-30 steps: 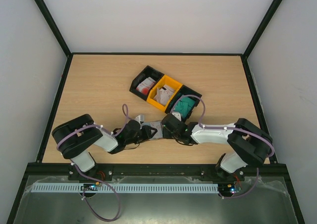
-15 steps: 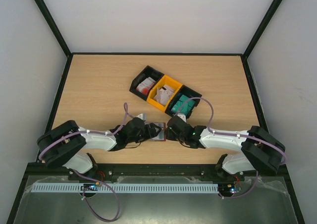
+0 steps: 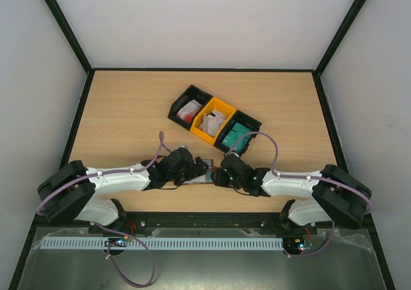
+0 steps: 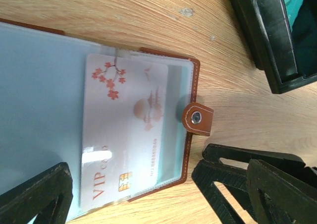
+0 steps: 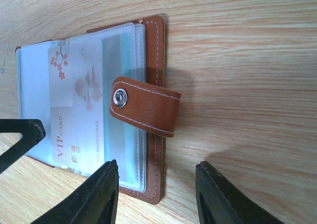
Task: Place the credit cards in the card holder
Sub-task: Insert the credit card into the card holder.
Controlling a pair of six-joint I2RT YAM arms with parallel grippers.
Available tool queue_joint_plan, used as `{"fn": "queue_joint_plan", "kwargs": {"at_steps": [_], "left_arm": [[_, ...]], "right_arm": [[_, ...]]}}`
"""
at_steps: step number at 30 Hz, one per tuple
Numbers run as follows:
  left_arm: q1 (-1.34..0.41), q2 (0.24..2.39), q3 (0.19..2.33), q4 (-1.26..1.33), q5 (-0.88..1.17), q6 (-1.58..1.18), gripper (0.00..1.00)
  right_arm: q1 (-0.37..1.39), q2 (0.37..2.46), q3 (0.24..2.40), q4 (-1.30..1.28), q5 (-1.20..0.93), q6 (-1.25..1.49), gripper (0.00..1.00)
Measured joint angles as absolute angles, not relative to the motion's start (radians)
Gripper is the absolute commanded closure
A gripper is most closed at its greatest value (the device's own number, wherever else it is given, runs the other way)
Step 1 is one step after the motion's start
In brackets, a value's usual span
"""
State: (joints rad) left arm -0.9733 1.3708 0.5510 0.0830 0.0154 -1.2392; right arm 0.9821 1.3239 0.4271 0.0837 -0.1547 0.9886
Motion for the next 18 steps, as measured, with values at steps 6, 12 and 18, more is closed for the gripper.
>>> {"fn": "queue_joint_plan", "kwargs": {"at_steps": [6, 12, 18], "left_arm": [[-0.973, 1.351, 0.562, -0.011, -0.018, -1.236, 0.19], [-0.973, 1.395, 0.567, -0.007, -0.018, -1.201, 0.37], [-0.977, 1.466, 0.614, 0.008, -0.004, -1.142, 0.47]], "right_arm": [[0.982, 1.324, 0.422, 0.092, -0.185, 0.99, 0.64], [0.982, 1.349, 0.424, 0.121, -0.207, 0.977, 0.65], [0.982, 1.377, 0.435, 0.151, -0.221, 0.968, 0.65]]}}
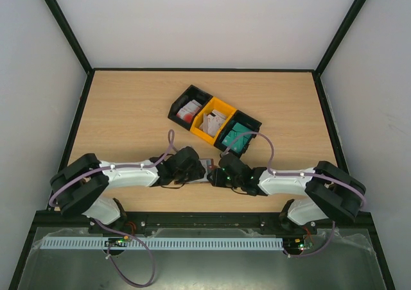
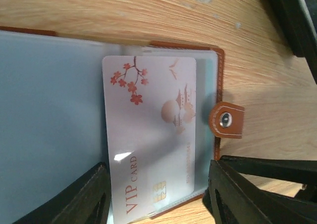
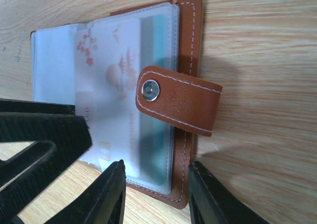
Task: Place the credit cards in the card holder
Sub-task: Insert the credit card into the card holder.
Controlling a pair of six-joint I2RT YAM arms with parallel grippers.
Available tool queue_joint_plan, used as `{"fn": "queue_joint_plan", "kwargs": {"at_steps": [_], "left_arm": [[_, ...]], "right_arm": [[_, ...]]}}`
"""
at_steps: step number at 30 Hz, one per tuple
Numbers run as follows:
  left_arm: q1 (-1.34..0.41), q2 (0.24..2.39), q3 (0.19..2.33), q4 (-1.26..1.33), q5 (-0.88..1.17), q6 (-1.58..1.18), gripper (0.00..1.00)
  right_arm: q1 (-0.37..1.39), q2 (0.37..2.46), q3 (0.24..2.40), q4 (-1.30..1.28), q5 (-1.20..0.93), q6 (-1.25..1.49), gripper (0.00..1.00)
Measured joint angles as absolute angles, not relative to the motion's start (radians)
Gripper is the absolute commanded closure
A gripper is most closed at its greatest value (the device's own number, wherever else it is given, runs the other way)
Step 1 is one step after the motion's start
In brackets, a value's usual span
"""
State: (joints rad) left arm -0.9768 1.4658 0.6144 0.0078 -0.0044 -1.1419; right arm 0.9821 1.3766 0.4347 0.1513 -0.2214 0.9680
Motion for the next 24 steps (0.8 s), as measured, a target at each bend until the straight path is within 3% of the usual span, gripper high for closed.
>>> {"fn": "queue_joint_plan", "kwargs": {"at_steps": [14, 21, 24], "left_arm": [[-0.988, 1.536, 0.661, 0.017, -0.001, -1.027, 0.49], [-0.989, 1.546, 0.691, 0.003, -0.038, -1.0, 0.35], [-0.989, 1.545, 0.709, -0.003, -0.058, -0.995, 0.33]], "right_arm": [[0.982, 1.406, 0.441, 0.194, -0.233, 0.957, 0.65], [0.982, 1.404, 0.441, 0.191, -0.221, 0.953, 0.64], [0.984, 1.394, 0.445, 0.167, -0.189, 0.952, 0.62]]}}
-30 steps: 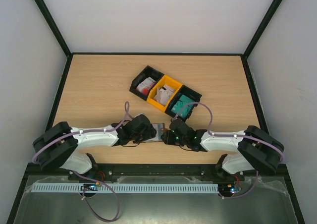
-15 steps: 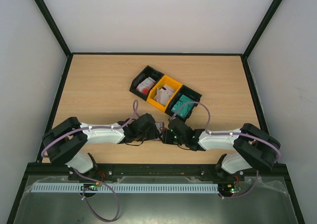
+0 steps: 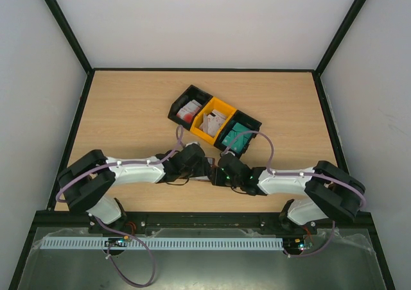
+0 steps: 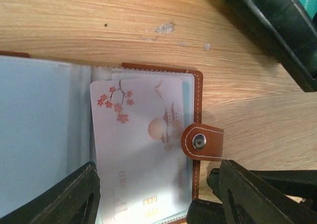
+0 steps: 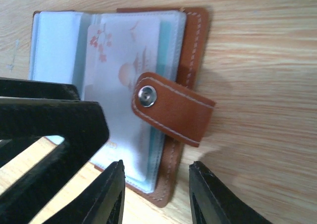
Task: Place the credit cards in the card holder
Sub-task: Insert the credit card into the card holder.
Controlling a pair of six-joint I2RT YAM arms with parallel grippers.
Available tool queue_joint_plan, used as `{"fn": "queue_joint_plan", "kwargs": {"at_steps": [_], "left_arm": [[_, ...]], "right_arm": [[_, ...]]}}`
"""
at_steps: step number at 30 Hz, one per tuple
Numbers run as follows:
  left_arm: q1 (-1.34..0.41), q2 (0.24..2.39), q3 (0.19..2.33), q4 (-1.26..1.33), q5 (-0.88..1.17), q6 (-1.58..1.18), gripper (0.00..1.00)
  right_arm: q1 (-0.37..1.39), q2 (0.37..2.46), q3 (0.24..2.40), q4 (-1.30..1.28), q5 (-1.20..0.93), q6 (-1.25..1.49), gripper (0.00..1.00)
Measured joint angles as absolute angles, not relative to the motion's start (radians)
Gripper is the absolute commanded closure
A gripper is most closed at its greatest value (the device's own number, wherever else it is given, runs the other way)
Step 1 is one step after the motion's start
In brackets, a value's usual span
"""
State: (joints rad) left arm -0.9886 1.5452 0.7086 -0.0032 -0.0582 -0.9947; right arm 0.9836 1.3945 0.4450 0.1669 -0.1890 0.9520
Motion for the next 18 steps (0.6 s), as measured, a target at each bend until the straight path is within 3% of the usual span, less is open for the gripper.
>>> {"fn": "queue_joint_plan", "kwargs": {"at_steps": [11, 18], "left_arm": [[-0.969, 1.606, 0.76, -0.022, -0.08, -0.967, 0.38], [-0.959, 1.62, 0.772, -0.036, -0.086, -0.963, 0.33]], "right_arm": [[0.983, 1.391, 0.48, 0.077, -0.092, 0.923, 0.6], [0.983, 1.427, 0.504, 0.088, -0.089, 0.9, 0.61]]}}
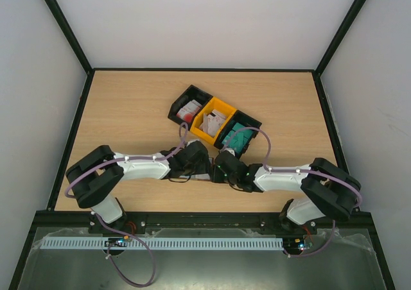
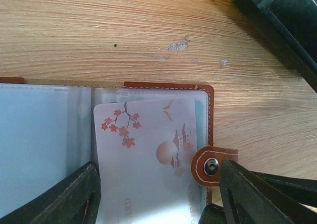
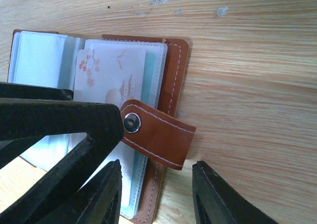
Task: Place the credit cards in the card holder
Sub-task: Insert the credit card into the card holder.
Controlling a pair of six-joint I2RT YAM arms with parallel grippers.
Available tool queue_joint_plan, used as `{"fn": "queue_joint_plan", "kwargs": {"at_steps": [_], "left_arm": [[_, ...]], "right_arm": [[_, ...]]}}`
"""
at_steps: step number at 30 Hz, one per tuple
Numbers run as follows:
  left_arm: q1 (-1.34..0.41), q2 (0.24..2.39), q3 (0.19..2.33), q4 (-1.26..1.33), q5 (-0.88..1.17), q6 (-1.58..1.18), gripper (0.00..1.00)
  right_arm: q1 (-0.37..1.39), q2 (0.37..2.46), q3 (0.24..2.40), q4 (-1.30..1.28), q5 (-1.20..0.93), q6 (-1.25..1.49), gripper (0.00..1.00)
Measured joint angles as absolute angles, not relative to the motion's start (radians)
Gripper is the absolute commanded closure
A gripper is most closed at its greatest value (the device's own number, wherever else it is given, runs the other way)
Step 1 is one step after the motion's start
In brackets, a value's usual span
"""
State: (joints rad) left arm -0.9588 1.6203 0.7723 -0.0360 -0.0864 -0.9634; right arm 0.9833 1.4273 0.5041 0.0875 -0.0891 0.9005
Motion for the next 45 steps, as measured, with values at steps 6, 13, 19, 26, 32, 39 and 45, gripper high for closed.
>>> {"fn": "queue_joint_plan", "kwargs": {"at_steps": [6, 13, 19, 26, 32, 39, 45], "left_arm": [[-0.959, 1.619, 0.784, -0.068, -0.104, -0.965, 0.33], [-0.958, 1.62, 0.799, -0.102, -0.126, -0.976, 0.43], [-0.949, 1.64, 0.799, -0.097, -0.124, -0.977, 0.54], [-0.93, 1.641, 0.784, -0.051, -0.084, -0.981, 0.58], [-0.911, 1.618, 0.765, -0.021, -0.049, -0.981, 0.53], [-0.875, 1.48, 0.765, -0.055, -0.051, -0.966, 0.35], [-0.783, 1.297, 0.762, -0.126, -0.076, -0.938, 0.24]], "right_arm": [[0.983, 1.435, 0.51, 0.091, -0.089, 0.897, 0.61], [0.983, 1.435, 0.509, 0.092, -0.093, 0.897, 0.61], [0.983, 1.445, 0.509, 0.112, -0.113, 0.888, 0.74], [0.983, 1.462, 0.509, 0.136, -0.14, 0.887, 0.77], [0.983, 1.446, 0.513, 0.105, -0.12, 0.893, 0.66], [0.983, 1.304, 0.579, -0.086, -0.037, 0.882, 0.59], [0.983, 1.318, 0.792, -0.237, 0.081, 0.849, 0.5]]}}
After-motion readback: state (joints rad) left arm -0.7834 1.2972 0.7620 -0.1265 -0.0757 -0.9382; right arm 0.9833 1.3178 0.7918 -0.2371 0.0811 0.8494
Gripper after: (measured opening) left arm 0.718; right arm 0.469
